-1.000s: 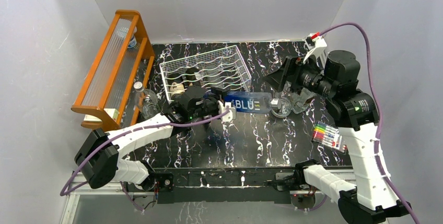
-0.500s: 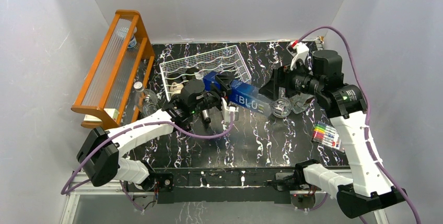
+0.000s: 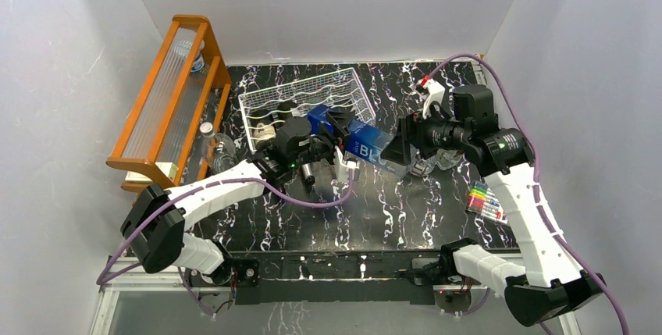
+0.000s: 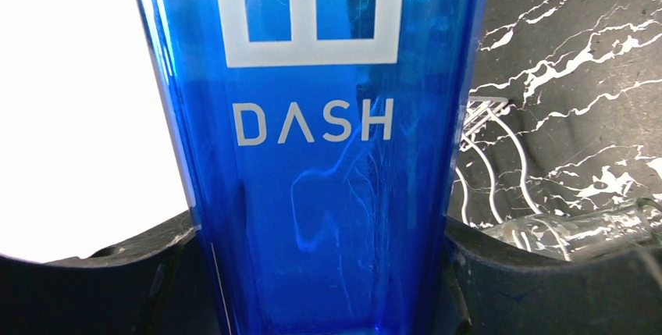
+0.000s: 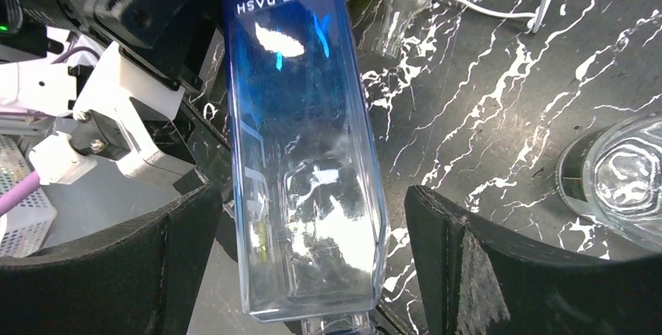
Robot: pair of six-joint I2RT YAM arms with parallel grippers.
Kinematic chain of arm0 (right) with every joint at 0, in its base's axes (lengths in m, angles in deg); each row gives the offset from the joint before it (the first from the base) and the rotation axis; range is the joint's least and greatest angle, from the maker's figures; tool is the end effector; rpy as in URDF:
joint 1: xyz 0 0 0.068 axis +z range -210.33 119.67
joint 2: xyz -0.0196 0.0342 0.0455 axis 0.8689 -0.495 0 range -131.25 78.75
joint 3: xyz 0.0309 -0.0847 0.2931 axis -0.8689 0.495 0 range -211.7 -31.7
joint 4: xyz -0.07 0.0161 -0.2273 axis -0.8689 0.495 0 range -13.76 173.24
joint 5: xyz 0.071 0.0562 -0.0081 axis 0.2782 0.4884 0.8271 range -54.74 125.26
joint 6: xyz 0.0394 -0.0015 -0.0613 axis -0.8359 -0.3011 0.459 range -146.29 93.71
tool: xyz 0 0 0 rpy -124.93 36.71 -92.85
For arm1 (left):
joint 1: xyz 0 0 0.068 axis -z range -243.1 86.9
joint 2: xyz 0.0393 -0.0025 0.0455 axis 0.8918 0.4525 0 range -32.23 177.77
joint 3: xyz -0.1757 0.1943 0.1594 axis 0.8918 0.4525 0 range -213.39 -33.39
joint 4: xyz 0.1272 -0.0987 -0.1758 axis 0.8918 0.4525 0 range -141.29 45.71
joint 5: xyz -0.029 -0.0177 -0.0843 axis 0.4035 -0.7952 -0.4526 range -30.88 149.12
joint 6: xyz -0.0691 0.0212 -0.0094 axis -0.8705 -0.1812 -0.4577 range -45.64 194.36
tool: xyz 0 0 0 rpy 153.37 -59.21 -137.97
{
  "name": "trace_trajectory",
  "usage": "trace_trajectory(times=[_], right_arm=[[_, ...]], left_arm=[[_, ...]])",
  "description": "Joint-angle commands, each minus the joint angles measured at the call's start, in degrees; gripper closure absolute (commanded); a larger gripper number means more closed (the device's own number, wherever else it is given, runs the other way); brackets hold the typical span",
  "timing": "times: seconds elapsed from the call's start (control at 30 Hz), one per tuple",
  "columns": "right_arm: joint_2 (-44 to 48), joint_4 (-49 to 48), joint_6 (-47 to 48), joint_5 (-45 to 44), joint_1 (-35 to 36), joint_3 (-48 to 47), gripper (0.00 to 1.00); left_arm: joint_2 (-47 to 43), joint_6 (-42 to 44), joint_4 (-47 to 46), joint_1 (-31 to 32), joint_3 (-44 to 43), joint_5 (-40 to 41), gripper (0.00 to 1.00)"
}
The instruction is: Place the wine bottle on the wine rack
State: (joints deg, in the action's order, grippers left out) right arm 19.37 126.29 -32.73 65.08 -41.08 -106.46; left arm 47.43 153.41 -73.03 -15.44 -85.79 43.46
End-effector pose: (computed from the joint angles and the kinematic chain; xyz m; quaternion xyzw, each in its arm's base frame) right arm 0.1489 0.0841 0.4150 -0.2143 0.8371 0.3219 0.3868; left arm 0.2044 -0.2485 0.3473 0.6966 0.2471 0.0831 0.6684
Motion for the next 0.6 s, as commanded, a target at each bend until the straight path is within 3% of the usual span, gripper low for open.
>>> trace_trajectory(times=[0.0,0.27,0.57], right_arm=[[0.16,-0.53,1.21,1.32,0.89,1.28,0.03],[-0.10,-0.34,2.13,1.49,2.11,2.25,0.19],[-1.84,0.79,3.14,-3.14,5.12,1.58,0.18]], left_arm=[[-1.70,1.33,-8.41,0.24,-6.22,-2.20,1.00],[-0.08,1.26,-6.08,0.28,-7.98,-2.75,1.00],[0.89,3.48,-2.96,0.24,-10.26,-3.32,1.00]])
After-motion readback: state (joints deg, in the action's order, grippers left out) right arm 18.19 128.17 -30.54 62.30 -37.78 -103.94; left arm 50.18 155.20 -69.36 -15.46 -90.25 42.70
